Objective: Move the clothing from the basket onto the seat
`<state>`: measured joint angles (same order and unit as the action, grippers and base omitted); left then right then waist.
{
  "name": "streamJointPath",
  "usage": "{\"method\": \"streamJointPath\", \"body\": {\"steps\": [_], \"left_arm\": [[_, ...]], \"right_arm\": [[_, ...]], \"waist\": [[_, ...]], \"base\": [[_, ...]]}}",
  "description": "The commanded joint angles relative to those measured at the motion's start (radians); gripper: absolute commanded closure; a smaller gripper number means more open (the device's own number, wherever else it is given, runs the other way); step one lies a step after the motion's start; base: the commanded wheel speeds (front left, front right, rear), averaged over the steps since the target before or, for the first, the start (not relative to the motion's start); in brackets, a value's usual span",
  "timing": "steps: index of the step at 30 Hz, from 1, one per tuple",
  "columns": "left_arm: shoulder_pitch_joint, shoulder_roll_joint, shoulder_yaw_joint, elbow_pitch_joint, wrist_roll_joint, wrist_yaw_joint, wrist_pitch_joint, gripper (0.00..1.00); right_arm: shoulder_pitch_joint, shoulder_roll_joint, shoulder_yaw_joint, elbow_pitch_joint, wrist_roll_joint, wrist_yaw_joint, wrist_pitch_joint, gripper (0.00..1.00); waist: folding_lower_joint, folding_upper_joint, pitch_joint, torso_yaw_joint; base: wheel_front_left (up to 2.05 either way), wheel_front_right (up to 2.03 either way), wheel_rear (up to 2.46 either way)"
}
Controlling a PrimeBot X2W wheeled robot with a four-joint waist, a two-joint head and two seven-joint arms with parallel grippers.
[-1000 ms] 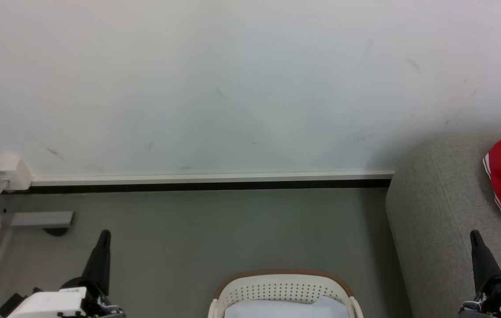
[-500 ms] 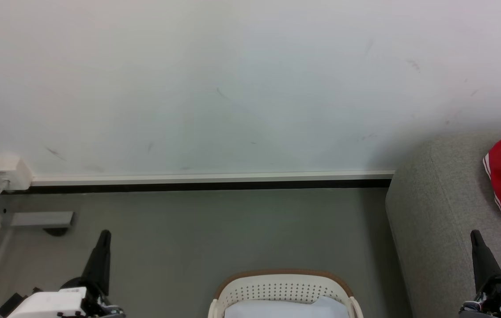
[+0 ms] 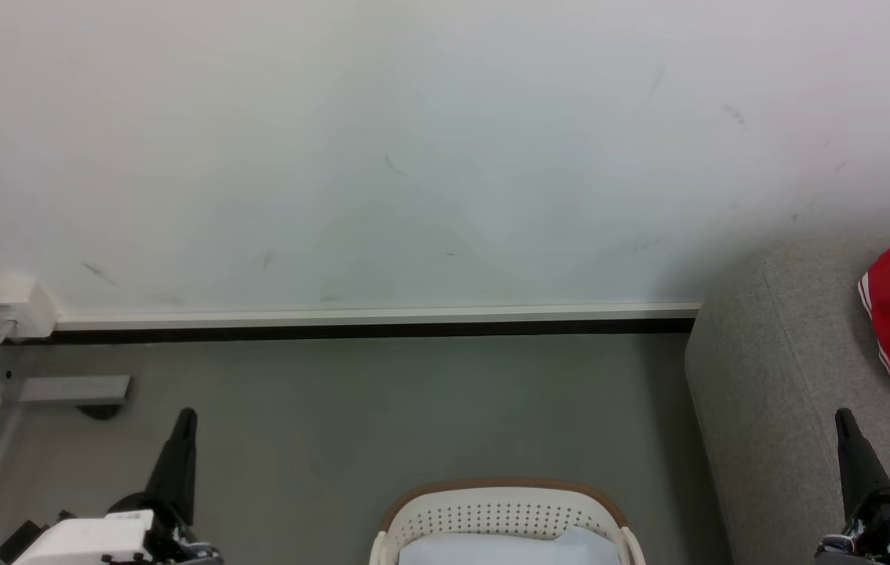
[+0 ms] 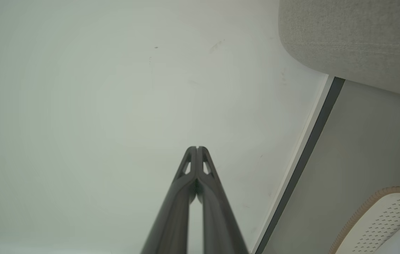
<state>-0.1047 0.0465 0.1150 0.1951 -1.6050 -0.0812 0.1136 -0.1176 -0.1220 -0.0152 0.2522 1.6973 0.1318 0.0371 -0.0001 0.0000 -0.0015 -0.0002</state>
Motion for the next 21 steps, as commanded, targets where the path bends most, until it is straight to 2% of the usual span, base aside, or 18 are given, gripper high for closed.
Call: {"method": "streamJointPath", "body": {"steps": [1,21], "left_arm": [[-0.007,0.007,0.003,-0.003,-0.013,0.001,0.004,1.0],[-0.007,0.007,0.003,-0.003,-0.013,0.001,0.004,1.0]], "right_arm": [[-0.003,-0.007,0.001,-0.005,0.006,-0.002,-0.002,1.0],[-0.002,-0.016,0.012,-0.006,0.018,-0.002,-0.011,1.0]], "waist": [[0.0001,0.0,0.0,0.0],[0.0001,0.0,0.0,0.0]], "base": [[0.0,0.0,0.0],[0.0,0.0,0.0]]}}
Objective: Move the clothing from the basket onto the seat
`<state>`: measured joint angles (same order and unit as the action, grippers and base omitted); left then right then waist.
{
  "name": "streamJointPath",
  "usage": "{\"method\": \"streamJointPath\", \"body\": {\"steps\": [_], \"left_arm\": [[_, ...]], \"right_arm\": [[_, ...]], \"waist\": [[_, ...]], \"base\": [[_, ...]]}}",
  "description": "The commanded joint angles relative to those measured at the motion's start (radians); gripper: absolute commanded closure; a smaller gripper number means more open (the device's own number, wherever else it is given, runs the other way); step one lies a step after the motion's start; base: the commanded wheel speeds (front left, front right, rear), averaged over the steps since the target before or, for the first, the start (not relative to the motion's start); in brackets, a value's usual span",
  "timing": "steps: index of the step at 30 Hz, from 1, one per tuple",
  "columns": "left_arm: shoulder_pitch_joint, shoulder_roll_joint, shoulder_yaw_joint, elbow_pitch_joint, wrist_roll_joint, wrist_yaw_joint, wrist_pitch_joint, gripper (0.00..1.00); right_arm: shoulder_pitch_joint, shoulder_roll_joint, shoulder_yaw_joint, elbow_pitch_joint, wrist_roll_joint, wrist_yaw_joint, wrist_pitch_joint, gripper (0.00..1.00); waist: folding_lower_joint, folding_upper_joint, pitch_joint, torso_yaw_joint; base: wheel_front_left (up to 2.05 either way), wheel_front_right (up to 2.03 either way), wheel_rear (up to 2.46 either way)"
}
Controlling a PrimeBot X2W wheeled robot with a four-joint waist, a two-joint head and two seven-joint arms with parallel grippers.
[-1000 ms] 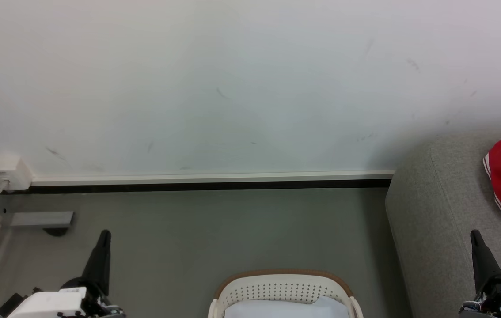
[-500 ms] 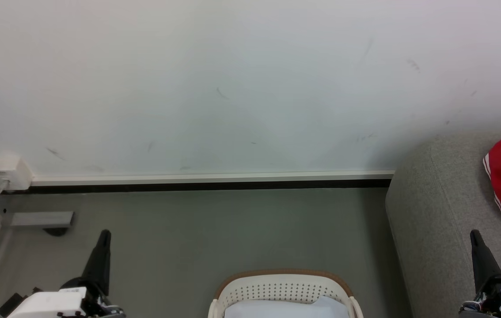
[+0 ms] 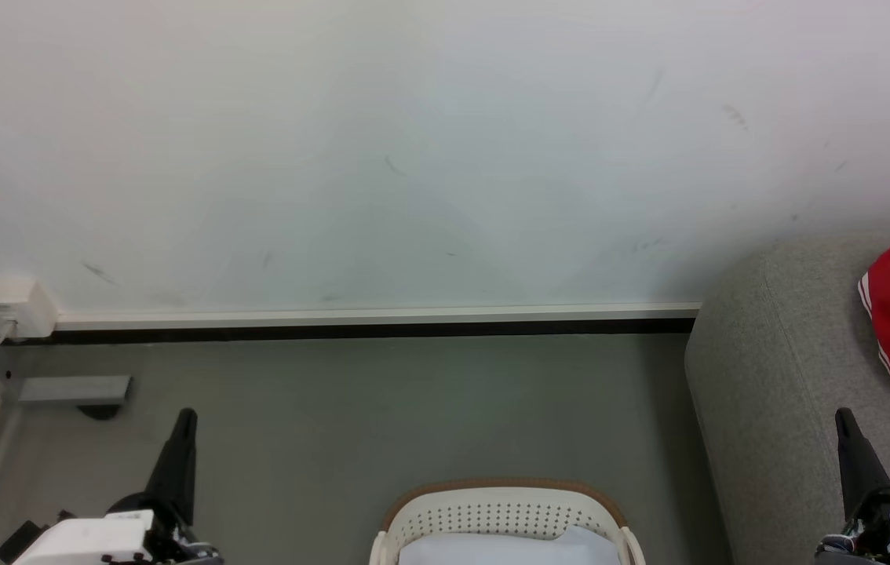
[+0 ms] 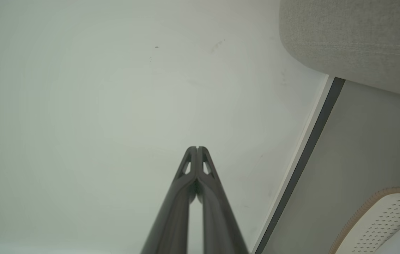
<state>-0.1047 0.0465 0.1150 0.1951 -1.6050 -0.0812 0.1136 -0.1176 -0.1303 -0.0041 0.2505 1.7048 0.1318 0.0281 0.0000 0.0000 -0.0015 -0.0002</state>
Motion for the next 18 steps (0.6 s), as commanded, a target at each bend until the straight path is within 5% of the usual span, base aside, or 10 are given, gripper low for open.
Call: {"method": "streamJointPath", "body": {"steps": [1,18], "left_arm": [[-0.007,0.007,0.003,-0.003,-0.013,0.001,0.004,1.0],[-0.006,0.007,0.003,-0.003,-0.013,0.001,0.004,1.0]], "right_arm": [[-0.002,-0.009,0.002,-0.005,0.011,-0.002,-0.003,1.0],[-0.001,-0.016,0.012,-0.006,0.018,-0.002,-0.011,1.0]], "waist": [[0.0,0.0,0.0,0.0],[0.0,0.0,0.0,0.0]], "base": [[0.0,0.0,0.0],[0.0,0.0,0.0]]}}
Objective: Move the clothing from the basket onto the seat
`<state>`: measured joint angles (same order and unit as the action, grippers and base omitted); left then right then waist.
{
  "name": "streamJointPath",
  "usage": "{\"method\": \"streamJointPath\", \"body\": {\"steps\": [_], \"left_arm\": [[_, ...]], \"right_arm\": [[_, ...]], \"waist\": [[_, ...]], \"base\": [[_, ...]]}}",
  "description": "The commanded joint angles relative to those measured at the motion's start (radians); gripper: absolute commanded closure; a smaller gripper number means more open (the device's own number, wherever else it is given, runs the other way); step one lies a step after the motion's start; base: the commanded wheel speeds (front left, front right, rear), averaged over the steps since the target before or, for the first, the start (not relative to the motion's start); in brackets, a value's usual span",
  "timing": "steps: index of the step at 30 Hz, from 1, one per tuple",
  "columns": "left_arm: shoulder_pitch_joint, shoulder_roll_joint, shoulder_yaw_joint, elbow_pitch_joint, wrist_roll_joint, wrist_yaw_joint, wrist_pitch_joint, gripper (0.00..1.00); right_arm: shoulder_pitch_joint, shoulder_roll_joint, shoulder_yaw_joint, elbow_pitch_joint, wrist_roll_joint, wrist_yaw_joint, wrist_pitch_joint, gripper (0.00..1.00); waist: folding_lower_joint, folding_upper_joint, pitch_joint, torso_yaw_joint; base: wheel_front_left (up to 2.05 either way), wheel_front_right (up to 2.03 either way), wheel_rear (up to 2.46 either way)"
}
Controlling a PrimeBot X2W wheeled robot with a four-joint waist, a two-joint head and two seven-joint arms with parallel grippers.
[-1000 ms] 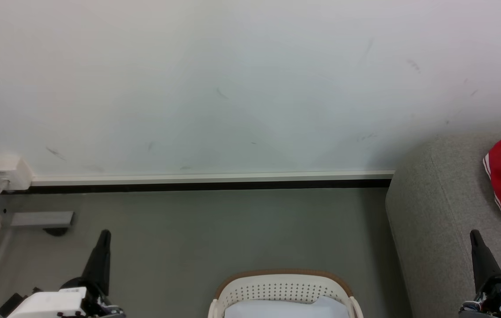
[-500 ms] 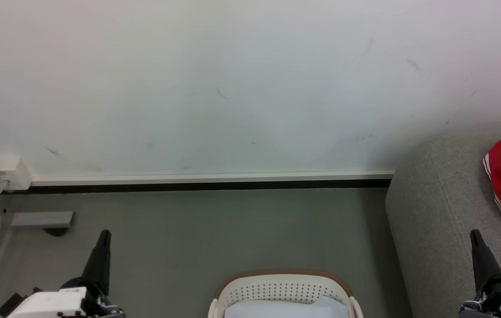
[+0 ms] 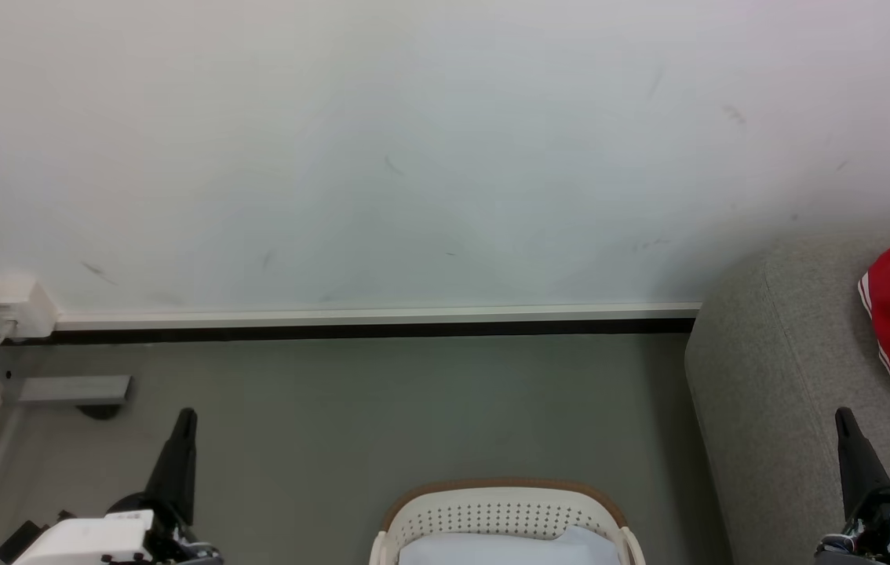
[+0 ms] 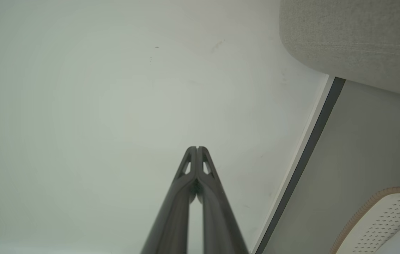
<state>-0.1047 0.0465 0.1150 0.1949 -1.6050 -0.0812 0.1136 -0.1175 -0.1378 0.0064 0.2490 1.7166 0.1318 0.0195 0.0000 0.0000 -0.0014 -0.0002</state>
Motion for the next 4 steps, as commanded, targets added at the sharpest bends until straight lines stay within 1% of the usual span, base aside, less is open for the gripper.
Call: {"method": "streamJointPath", "body": {"steps": [1,4], "left_arm": [[-0.006,0.007,0.003,-0.003,-0.013,0.001,0.004,1.0],[-0.006,0.007,0.003,-0.003,-0.013,0.001,0.004,1.0]], "right_arm": [[-0.001,-0.009,0.002,-0.005,0.006,-0.002,-0.003,1.0],[-0.001,-0.011,0.004,-0.005,0.008,-0.002,-0.004,1.0]], "waist": [[0.0,0.0,0.0,0.0],[0.0,0.0,0.0,0.0]], "base": [[0.0,0.0,0.0],[0.0,0.0,0.0]]}}
